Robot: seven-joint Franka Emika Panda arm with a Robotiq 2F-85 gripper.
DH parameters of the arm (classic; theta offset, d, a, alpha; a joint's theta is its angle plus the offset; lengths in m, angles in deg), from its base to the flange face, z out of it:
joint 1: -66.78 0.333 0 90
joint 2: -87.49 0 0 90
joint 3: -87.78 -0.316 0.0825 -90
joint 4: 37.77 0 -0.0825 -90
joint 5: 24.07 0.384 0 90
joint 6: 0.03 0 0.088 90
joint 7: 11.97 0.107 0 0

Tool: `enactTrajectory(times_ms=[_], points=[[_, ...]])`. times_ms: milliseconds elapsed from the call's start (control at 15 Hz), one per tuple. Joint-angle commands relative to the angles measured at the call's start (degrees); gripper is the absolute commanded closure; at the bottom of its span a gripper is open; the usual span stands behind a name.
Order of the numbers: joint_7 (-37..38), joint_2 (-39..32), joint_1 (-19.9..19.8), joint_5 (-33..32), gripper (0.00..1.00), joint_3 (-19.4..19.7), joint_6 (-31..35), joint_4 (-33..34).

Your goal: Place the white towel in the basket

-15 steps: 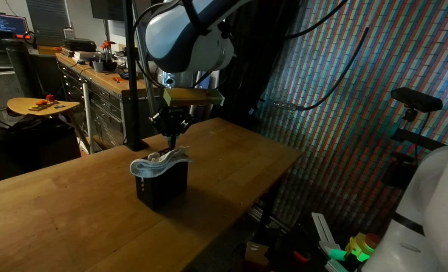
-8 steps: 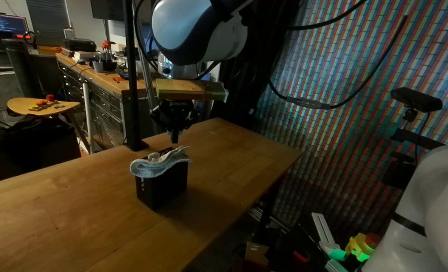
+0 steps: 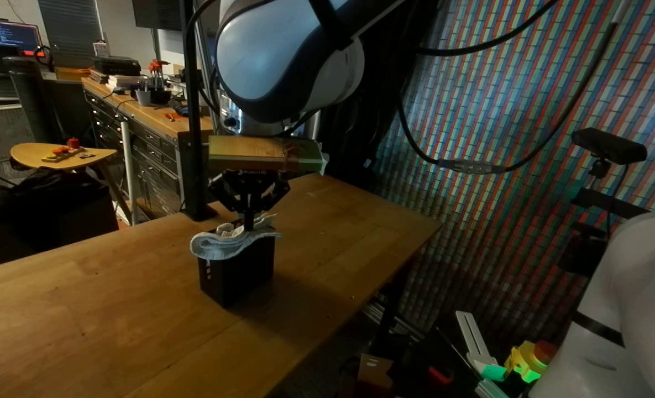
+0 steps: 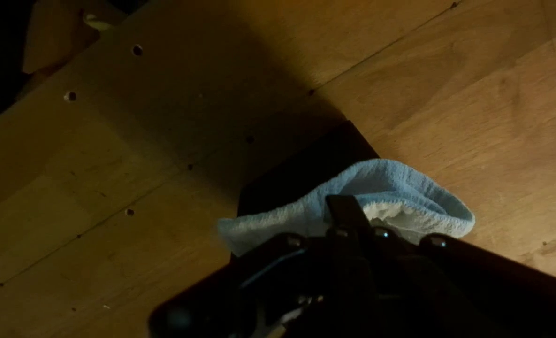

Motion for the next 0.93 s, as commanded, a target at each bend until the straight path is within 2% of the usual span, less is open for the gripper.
enactTrajectory(times_ms=[0, 533, 867], points=[[1.8, 1.2, 0.5, 0.2, 1.00, -0.5, 2.5, -2.3], [-1.9, -0.4, 0.7, 2.7, 1.00, -0.2, 6.3, -6.4], [-4.9, -2.4, 0.4, 1.7, 1.00, 0.3, 7.6, -5.9]])
